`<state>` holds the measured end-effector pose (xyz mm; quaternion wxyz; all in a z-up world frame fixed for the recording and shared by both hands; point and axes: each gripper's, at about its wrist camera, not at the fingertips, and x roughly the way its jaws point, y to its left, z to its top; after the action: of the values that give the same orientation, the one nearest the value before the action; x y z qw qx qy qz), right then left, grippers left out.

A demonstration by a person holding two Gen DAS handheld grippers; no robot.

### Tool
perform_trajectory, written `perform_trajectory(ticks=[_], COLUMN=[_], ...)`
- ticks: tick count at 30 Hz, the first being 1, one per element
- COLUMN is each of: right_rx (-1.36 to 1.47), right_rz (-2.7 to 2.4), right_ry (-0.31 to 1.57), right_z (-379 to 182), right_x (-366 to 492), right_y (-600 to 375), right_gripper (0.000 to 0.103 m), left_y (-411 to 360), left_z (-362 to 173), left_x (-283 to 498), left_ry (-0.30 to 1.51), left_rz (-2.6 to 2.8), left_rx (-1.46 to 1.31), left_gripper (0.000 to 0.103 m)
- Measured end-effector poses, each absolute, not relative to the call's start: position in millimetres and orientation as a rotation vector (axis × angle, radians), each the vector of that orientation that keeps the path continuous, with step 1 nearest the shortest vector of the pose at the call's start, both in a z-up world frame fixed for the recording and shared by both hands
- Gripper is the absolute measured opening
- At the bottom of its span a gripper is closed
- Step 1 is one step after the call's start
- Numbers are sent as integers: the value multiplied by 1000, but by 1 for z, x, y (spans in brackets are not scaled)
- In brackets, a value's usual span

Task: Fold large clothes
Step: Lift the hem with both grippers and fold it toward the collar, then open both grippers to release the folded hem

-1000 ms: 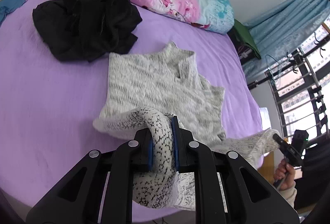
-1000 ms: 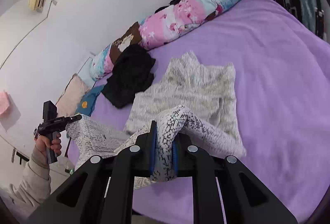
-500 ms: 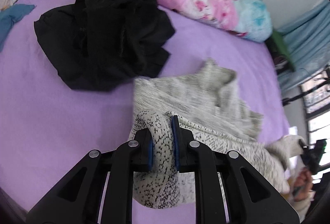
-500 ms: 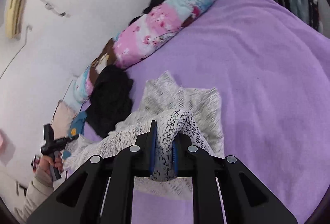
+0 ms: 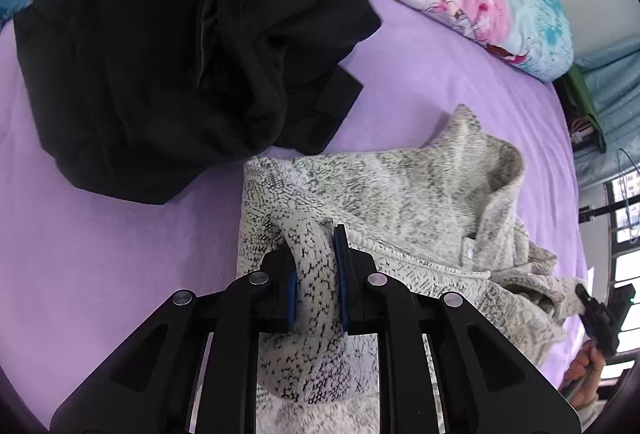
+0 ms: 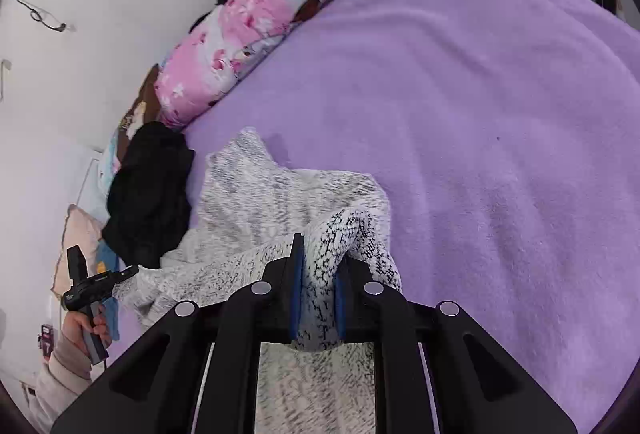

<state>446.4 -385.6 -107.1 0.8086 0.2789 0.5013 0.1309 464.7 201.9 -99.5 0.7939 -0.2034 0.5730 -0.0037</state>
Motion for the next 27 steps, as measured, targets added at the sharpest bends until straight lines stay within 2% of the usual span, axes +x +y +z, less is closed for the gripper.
perform_trajectory(ticks=[8,10,14,15,17,18,19,20,21,22,24,27], right_rx=[614,619,643,644,651,653,657,658,660,658,657,663], right_rz=[251,242,250,258,275,275,279,287,286,274,247,245], right_ry=[1102,1109,1112,1110,1110,1107,1096,1089,1074,1048,970,955], right_z=[-144,-150,-154,-152,-147,-144,-140,-136,-130,-123,-102,-87], right_x=[462,466,471,470,468,467,464,462,459,456,447,442], right_y=[-389,-390,-390,-391,-391,-391,-391,-390,-389,-390,-395,-396], right_gripper=[12,13,15,16,21,24,27,44,74,84,85,85], left_y=[204,203,208,208,207,206,205,206,207,211,216,217], left_z=[-144,-154,-153,-151,-143,-137,-127,-117,-109,-100,-90,-76], left_x=[483,487,487,486,483,481,477,475,473,471,467,457], left_ry=[1278,1292,1281,1277,1261,1244,1210,1177,1152,1134,1125,1097], left_rz=[3,3,-9,-23,-91,-116,-96,-76,-77,-89,-75,-69], left_rx=[-435,-428,-473,-477,-485,-483,-447,-415,-412,-432,-438,-402], left_gripper=[15,18,20,25,50,92,99,97,97,97,97,97])
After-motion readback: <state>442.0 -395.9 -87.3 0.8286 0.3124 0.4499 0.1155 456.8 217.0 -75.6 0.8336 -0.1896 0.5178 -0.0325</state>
